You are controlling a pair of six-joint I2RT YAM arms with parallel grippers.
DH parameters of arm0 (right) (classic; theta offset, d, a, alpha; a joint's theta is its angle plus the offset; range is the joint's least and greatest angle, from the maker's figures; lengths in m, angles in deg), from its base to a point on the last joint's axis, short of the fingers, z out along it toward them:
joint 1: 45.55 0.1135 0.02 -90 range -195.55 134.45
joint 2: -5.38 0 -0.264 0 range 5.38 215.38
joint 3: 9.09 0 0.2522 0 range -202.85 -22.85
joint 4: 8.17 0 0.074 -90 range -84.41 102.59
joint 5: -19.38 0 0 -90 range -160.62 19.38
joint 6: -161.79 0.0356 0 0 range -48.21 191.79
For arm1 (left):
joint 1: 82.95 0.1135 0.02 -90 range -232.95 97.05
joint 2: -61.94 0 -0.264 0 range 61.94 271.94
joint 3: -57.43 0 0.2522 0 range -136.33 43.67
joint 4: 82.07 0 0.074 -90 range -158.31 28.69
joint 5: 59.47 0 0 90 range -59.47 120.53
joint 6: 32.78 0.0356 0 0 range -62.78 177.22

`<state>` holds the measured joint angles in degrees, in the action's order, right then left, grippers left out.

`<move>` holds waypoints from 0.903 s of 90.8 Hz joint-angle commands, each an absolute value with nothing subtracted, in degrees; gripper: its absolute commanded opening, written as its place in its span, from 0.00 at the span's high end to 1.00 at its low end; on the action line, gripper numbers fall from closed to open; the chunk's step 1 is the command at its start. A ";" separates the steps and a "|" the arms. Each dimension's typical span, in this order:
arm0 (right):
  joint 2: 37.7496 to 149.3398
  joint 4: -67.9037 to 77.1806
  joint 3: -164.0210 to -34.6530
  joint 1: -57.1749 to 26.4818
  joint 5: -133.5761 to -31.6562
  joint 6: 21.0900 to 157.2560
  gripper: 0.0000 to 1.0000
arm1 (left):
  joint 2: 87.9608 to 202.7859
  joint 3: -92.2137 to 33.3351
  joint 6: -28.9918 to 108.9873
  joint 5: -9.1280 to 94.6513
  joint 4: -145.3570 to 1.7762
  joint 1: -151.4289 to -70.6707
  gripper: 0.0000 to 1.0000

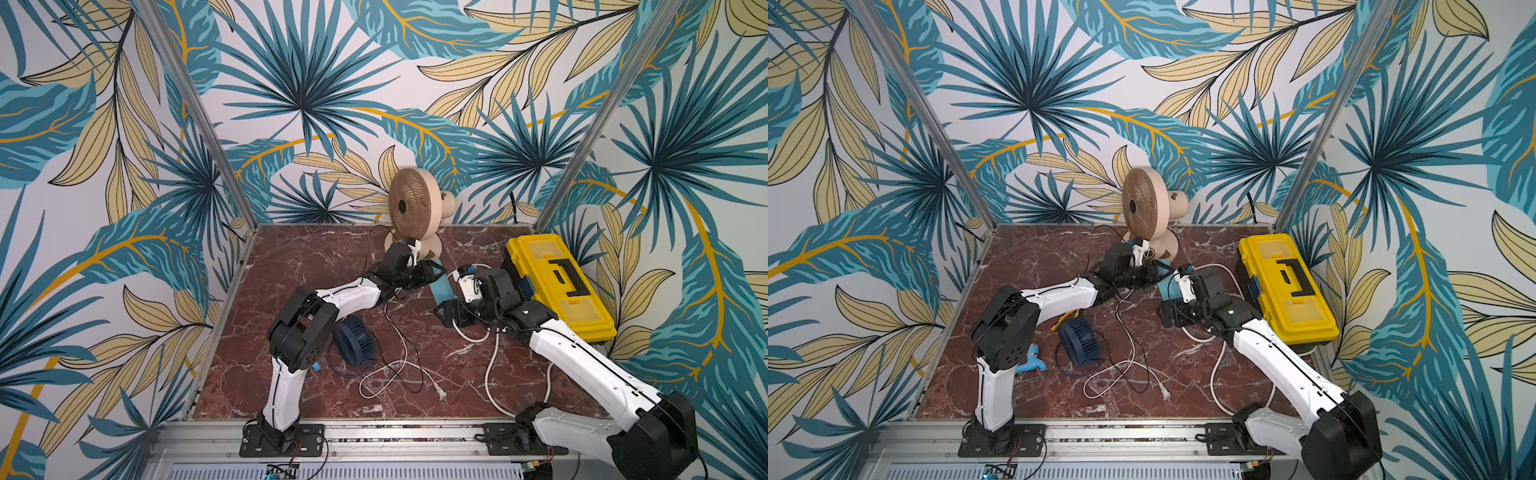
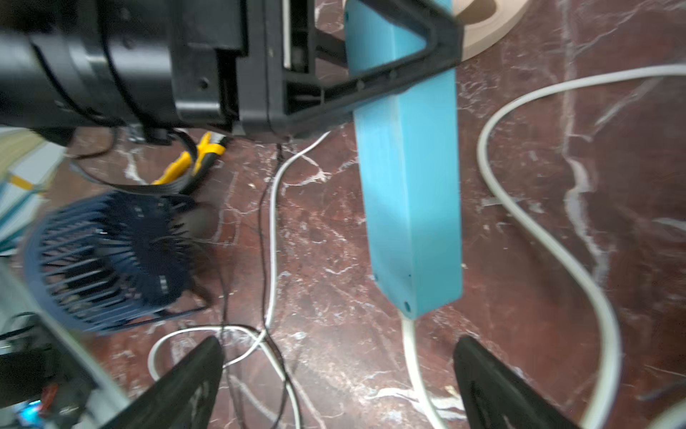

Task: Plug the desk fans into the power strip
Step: Adjust the socket at the center of the board.

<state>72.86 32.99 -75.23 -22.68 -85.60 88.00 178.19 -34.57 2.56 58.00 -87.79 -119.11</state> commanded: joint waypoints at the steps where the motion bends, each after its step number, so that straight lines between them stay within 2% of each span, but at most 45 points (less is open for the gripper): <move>1: 71.67 29.40 -72.87 -28.38 -106.26 92.28 0.00 | 175.07 -30.50 -0.55 67.28 -115.00 -116.61 1.00; 12: 71.81 24.82 -71.66 -33.66 -115.66 95.41 0.01 | 177.32 -27.88 -11.38 73.41 -134.29 -114.00 1.00; 30: 72.97 21.74 -72.37 -37.22 -119.87 97.35 0.03 | 177.85 -25.02 -18.19 77.35 -147.28 -112.33 1.00; 49: 76.72 14.12 -73.36 -38.34 -126.32 101.09 0.06 | 176.91 -24.63 -18.49 81.24 -148.97 -113.22 1.00; 70: 81.69 -0.40 -72.22 -38.26 -133.08 111.67 0.11 | 175.88 -25.65 -17.77 82.72 -149.00 -115.66 1.00; 75: 82.08 -5.35 -71.34 -38.26 -134.47 114.60 0.14 | 175.92 -25.64 -17.67 82.59 -149.07 -115.92 1.00; 82: 81.75 -7.13 -70.73 -37.97 -135.33 115.66 0.26 | 176.14 -25.62 -17.65 82.23 -149.01 -115.83 1.00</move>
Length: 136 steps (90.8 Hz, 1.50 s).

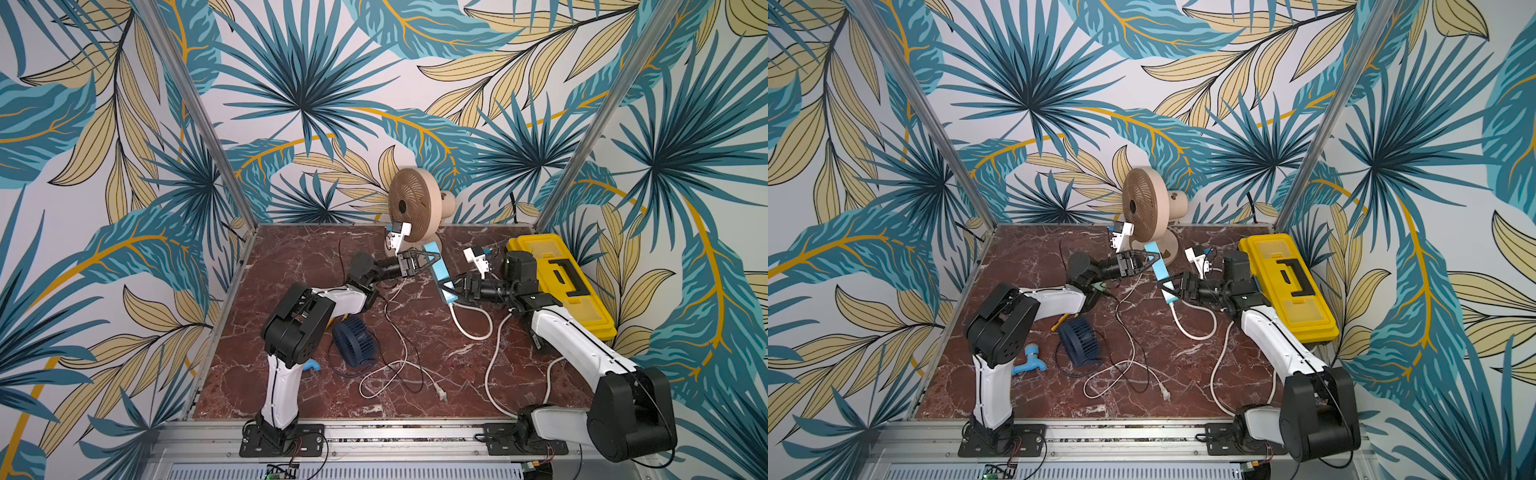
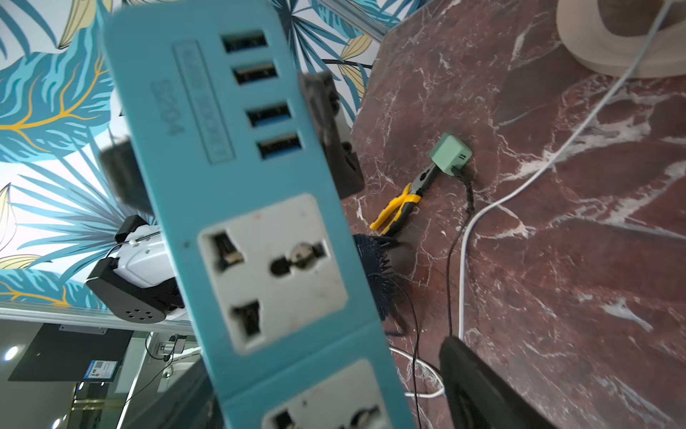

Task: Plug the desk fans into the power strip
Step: Adjust the socket at the center of the board.

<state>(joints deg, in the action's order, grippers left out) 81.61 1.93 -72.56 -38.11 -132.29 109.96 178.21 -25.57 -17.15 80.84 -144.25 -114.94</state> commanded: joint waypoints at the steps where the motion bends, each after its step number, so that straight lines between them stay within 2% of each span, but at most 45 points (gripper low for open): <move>1: 81.62 -7.14 -70.69 -37.89 -135.36 115.65 0.28 | 176.22 -25.70 -17.66 82.13 -149.00 -115.83 1.00; 6: 81.12 -7.02 -70.66 -37.34 -135.60 115.39 0.36 | 176.71 -26.03 -17.81 81.74 -148.80 -115.75 1.00; 12: 80.71 -5.81 -70.98 -36.45 -135.42 114.17 0.52 | 177.29 -26.41 -17.97 81.22 -148.35 -115.67 1.00; 18: 80.70 -2.65 -71.56 -35.99 -134.65 111.88 0.72 | 177.71 -26.62 -17.55 80.50 -147.29 -115.50 0.90; 25: 80.74 1.41 -72.07 -35.88 -133.24 108.59 0.86 | 177.59 -26.37 -16.24 79.65 -144.97 -115.33 0.54; 29: 80.62 4.51 -72.43 -35.94 -131.45 106.29 0.88 | 177.24 -25.89 -14.93 79.17 -143.26 -115.23 0.37; 34: 80.49 8.21 -72.82 -35.90 -129.33 103.41 0.90 | 176.01 -24.86 -12.74 78.23 -139.47 -114.86 0.11; 36: 80.50 9.67 -72.85 -35.91 -128.19 102.54 0.91 | 175.34 -24.27 -11.58 77.74 -138.04 -114.70 0.04; 38: 80.50 10.87 -72.90 -35.89 -127.11 101.65 0.92 | 174.62 -23.64 -10.41 77.32 -136.10 -114.55 0.01; 46: 80.77 18.45 -73.64 -35.24 -120.54 96.29 0.95 | 171.27 -21.22 -5.06 74.99 -126.86 -113.34 0.00; 55: 81.66 25.96 -74.28 -33.70 -111.76 91.56 0.97 | 164.85 -19.26 4.56 70.53 -110.10 -112.10 0.00; 67: 84.39 31.76 -75.63 -29.87 -94.57 87.78 0.97 | 156.66 -20.33 17.63 58.31 -83.73 -111.68 0.00; 79: 88.31 35.22 -78.15 -24.04 -78.97 86.63 0.97 | 151.13 -23.45 24.19 45.16 -63.21 -111.64 0.00; 93: 96.21 36.51 -81.59 -18.23 -66.31 86.66 0.97 | 146.18 -22.57 26.97 32.56 -50.11 -111.86 0.00; 107: 102.67 36.89 -84.95 -14.63 -59.52 87.10 0.96 | 141.04 -18.57 28.24 25.41 -42.96 -112.39 0.00; 111: 104.33 37.17 -85.94 -14.02 -57.97 87.19 0.90 | 139.84 -17.56 28.28 22.98 -41.28 -112.86 0.00; 120: 107.28 38.65 -87.70 -13.21 -56.12 87.34 0.62 | 137.48 -15.63 27.83 18.55 -37.53 -113.98 0.00; 136: 103.42 40.59 -87.51 -12.39 -56.45 87.91 0.37 | 132.58 -12.70 26.93 14.80 -34.16 -114.12 0.02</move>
